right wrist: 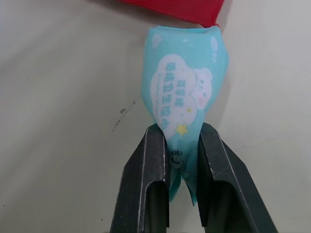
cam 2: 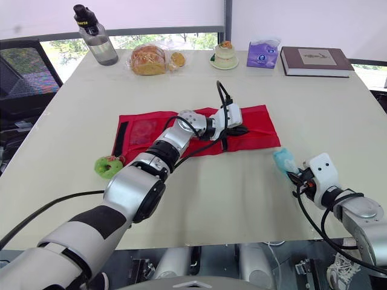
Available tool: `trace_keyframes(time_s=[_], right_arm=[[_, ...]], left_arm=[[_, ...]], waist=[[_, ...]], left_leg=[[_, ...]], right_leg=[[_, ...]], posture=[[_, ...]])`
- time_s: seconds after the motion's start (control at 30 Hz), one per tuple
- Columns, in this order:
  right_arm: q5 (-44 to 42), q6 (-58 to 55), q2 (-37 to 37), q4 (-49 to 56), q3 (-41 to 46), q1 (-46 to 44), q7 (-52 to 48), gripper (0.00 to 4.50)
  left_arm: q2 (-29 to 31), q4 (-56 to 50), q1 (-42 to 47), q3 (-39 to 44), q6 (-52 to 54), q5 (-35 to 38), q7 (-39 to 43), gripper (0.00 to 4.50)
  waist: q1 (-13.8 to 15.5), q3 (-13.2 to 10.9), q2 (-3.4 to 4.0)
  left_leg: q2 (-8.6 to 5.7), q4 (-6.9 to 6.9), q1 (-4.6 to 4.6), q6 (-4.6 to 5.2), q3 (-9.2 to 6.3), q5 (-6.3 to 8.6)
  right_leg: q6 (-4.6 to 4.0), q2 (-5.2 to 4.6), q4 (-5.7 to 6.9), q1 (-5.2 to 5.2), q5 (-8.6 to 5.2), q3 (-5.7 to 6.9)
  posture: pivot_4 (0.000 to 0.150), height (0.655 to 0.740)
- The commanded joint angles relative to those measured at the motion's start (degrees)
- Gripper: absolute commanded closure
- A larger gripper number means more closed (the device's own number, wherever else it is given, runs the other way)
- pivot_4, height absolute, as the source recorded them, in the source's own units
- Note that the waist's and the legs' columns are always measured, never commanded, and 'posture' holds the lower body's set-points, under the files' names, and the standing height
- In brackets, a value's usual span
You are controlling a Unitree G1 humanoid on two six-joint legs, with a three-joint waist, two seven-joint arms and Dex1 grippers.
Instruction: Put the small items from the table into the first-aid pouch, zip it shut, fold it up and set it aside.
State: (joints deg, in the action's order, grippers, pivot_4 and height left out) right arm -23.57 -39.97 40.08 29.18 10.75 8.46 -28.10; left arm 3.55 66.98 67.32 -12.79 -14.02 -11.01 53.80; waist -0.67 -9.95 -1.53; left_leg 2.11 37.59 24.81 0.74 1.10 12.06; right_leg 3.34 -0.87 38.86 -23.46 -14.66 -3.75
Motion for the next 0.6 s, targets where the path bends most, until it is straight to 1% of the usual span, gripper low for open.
trace_keyframes(time_s=[0.03, 0.23, 0.37, 0.5, 0.6], right_arm=[[-2.15, -3.15, -0.83, 4.49, 2.27, -2.69, 1.72, 4.37], [-5.33, -9.01, -3.51, 6.65, -0.22, -8.66, 3.59, 4.37], [-2.63, -11.92, -3.94, 2.53, -3.69, -12.98, 5.73, 4.37], [-1.91, -15.85, -5.23, -0.04, -6.68, -17.89, 7.62, 4.37], [-0.51, -17.73, -7.64, -2.71, -7.57, -21.41, 10.31, 4.37]], left_arm=[[-1.23, -1.21, 1.91, 1.14, 0.05, 1.72, 0.48, 4.50], [-3.12, -1.29, 2.32, 1.22, 0.04, 1.34, 0.78, 4.50], [-4.27, -2.26, 2.12, 1.57, 0.00, 1.92, 1.75, 4.50], [-5.46, -3.94, 1.44, 2.08, 0.54, 3.30, 3.42, 4.50], [-6.17, -5.58, 0.21, 1.03, 0.50, 3.37, 4.96, 4.50]], waist=[[-0.04, 0.00, 0.00], [-0.05, 0.00, 0.00], [0.05, 0.00, 0.00], [-0.07, 0.00, 0.00], [-0.09, 0.00, 0.00]], left_leg=[[0.00, 0.00, 0.00, 0.00, 0.00, 0.00], [0.00, 0.00, 0.02, 0.00, -0.03, 0.00], [-0.01, 0.00, 0.04, 0.00, 0.00, 0.00], [0.00, 0.00, 0.04, 0.00, -0.01, 0.00], [0.00, -0.01, 0.04, 0.00, -0.01, 0.00]], right_leg=[[0.00, 0.00, 0.00, 0.00, 0.00, 0.00], [-0.01, 0.01, -0.01, 0.00, 0.01, 0.01], [-0.02, -0.01, -0.02, 0.00, 0.01, 0.01], [-0.03, -0.01, 0.00, -0.03, 0.01, 0.00], [-0.03, 0.01, 0.00, -0.05, 0.01, 0.00]], posture=[[0.150, 0.7387], [0.150, 0.7387], [0.150, 0.7387], [0.150, 0.7387], [0.150, 0.7387]])
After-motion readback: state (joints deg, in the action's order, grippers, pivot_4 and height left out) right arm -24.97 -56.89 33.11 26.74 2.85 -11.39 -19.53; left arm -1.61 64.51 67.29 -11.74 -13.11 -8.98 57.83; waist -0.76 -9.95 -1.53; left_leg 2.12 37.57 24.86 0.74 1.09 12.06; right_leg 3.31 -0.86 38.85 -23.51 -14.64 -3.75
